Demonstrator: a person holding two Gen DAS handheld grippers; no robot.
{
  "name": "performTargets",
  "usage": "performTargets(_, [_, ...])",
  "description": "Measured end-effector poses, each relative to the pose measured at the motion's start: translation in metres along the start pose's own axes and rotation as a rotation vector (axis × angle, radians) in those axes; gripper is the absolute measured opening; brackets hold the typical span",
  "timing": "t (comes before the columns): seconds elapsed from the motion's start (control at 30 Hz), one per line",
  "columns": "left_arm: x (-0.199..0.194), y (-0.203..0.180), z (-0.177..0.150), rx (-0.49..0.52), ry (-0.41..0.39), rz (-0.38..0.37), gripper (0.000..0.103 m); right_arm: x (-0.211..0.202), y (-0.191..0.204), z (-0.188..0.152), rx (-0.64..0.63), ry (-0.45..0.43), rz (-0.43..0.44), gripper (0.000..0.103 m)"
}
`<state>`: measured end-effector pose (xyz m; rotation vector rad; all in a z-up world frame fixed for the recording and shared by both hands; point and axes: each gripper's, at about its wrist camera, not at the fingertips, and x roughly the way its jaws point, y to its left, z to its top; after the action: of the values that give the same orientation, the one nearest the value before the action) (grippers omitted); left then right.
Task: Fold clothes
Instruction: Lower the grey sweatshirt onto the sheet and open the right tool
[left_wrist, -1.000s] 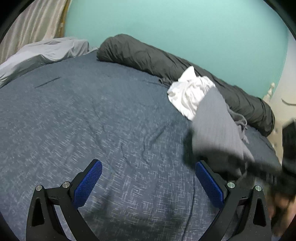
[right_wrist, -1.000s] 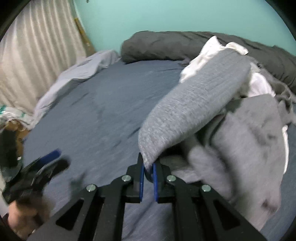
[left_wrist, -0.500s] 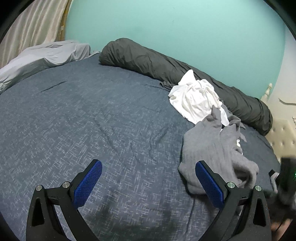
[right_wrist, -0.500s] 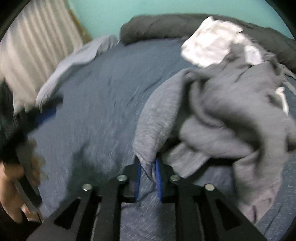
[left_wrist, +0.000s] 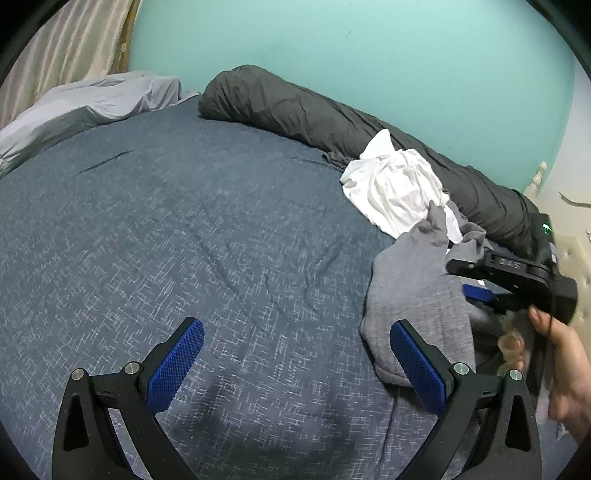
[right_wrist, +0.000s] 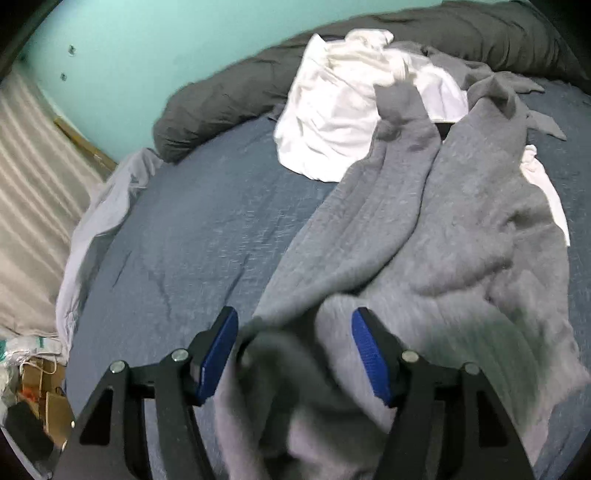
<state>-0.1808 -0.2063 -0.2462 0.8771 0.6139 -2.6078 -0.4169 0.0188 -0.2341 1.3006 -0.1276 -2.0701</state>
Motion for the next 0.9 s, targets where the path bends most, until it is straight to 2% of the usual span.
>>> performTargets(0.03, [0.001, 0.001, 0.0, -0.004, 0.002, 0.001, 0.103, 0.005, 0.001, 0.002, -0.003, 0.011, -0.004, 0.065])
performTargets(0.1, [0.002, 0.002, 0.001, -0.01, 0.002, 0.002, 0.103, 0.016, 0.009, -0.001, -0.041, 0.042, 0.0, 0.051])
performTargets(0.17, [0.003, 0.003, 0.001, -0.011, 0.003, 0.003, 0.103, 0.024, 0.017, -0.008, -0.073, 0.066, 0.002, 0.018])
performTargets(0.2, [0.003, 0.003, 0.001, -0.011, 0.004, 0.003, 0.103, 0.025, 0.023, -0.014, -0.093, 0.073, 0.016, 0.013])
performTargets(0.27, [0.003, 0.003, 0.001, -0.011, 0.005, 0.002, 0.103, 0.022, 0.037, -0.027, -0.14, 0.08, 0.066, 0.011])
performTargets(0.43, [-0.003, 0.011, 0.004, -0.021, -0.012, 0.021, 0.103, 0.016, 0.073, -0.06, -0.258, 0.097, 0.191, 0.01])
performTargets(0.53, [-0.004, 0.019, 0.005, -0.043, -0.014, 0.033, 0.103, 0.024, 0.09, -0.087, -0.317, 0.188, 0.243, 0.01])
performTargets(0.6, [-0.004, 0.022, 0.006, -0.053, -0.014, 0.039, 0.103, 0.031, 0.087, -0.102, -0.306, 0.258, 0.271, 0.011])
performTargets(0.67, [-0.004, 0.023, 0.006, -0.052, -0.013, 0.04, 0.103, 0.028, 0.08, -0.11, -0.292, 0.277, 0.277, 0.015])
performTargets(0.77, [-0.001, 0.019, 0.005, -0.04, -0.005, 0.035, 0.103, 0.005, 0.072, -0.116, -0.322, 0.247, 0.26, 0.025])
performTargets(0.83, [0.001, 0.016, 0.003, -0.037, 0.001, 0.027, 0.103, -0.023, 0.066, -0.114, -0.36, 0.178, 0.219, 0.037])
performTargets(0.9, [0.003, 0.011, 0.002, -0.032, 0.007, 0.018, 0.103, -0.047, 0.053, -0.105, -0.368, 0.106, 0.191, 0.038])
